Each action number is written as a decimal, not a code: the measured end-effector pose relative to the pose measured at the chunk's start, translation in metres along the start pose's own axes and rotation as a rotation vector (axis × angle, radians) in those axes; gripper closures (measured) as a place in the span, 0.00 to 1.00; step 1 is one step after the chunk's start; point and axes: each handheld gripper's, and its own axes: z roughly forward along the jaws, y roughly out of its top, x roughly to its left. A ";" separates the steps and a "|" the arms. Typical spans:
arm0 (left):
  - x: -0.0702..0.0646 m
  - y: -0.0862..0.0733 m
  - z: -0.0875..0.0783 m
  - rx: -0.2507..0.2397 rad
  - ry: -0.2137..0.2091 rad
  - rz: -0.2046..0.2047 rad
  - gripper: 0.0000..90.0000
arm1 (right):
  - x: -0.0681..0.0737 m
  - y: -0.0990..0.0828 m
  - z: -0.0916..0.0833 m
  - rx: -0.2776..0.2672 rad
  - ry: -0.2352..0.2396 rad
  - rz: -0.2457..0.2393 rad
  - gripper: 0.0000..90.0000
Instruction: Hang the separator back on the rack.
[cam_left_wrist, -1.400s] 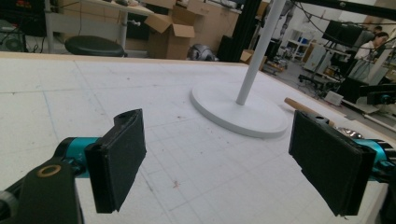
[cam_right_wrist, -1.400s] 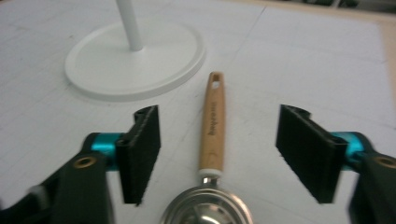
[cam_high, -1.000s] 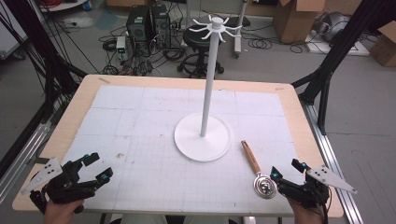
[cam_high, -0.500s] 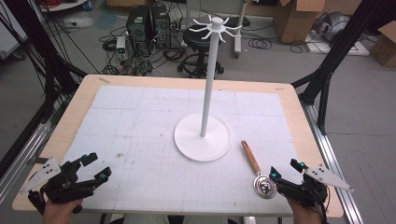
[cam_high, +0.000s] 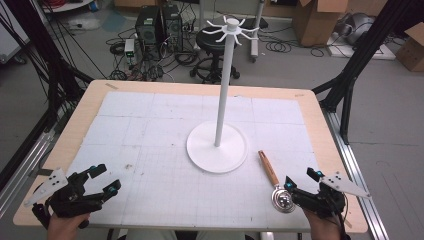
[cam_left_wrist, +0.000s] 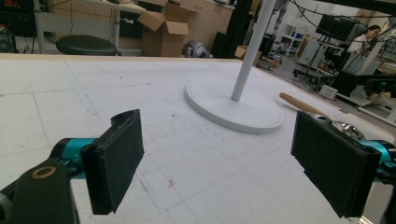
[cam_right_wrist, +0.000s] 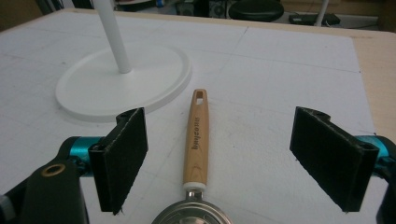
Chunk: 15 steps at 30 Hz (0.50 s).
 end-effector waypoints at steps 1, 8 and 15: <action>0.000 0.000 0.000 0.003 0.002 0.001 0.19 | 0.000 0.001 0.003 0.009 0.001 0.005 0.19; -0.001 -0.001 0.001 0.014 0.000 0.006 0.19 | 0.001 0.006 0.038 0.118 0.004 -0.031 0.20; -0.001 -0.001 0.001 0.015 -0.004 0.005 0.20 | 0.010 0.015 0.075 0.212 0.010 -0.059 0.20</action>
